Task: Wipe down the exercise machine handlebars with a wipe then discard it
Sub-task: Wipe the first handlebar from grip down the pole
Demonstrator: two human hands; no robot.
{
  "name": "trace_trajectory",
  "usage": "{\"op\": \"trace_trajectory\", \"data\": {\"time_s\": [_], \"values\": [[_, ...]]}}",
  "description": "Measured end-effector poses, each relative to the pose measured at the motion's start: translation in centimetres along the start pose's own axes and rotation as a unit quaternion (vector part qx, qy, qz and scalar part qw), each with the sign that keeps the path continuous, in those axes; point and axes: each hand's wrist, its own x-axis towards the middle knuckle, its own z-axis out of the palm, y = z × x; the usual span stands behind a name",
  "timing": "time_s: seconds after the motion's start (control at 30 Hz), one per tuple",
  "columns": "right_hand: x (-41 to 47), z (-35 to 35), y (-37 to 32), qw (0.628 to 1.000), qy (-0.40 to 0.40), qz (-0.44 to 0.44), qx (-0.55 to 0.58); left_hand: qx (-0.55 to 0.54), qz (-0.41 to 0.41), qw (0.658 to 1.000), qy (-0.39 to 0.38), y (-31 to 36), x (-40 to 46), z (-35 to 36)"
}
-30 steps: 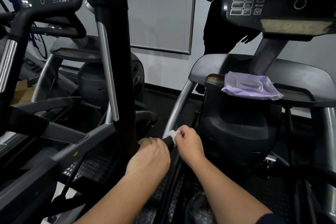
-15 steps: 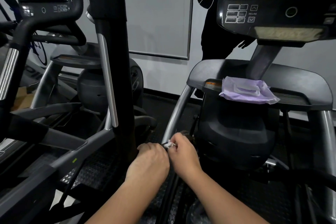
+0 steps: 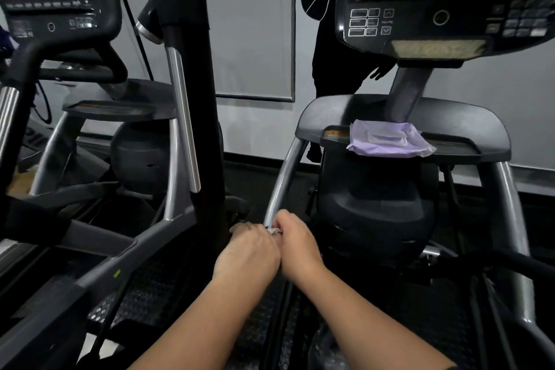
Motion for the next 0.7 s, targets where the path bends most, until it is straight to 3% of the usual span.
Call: {"op": "trace_trajectory", "data": {"time_s": [0.2,0.33,0.43,0.53,0.7], "values": [[0.7,-0.9,-0.4,0.998,-0.020,0.032,-0.040,0.002,-0.006,1.000,0.002,-0.1,0.1,0.2],[-0.6,-4.3,-0.1,0.998,-0.048,0.029,0.027,-0.019,-0.022,1.000,0.000,-0.1,0.1,-0.2],[-2.5,-9.0,0.5,0.974,0.037,0.070,0.213,-0.087,-0.058,0.994,-0.014,0.1,-0.1,-1.6],[-5.9,-15.3,0.7,0.930,0.121,0.043,0.345,-0.214,-0.079,0.973,0.022,0.9,1.5,-4.5],[-12.2,-26.8,0.5,0.911,0.232,-0.052,0.336,-0.415,-0.032,0.893,0.170,4.4,6.3,-15.3]]}}
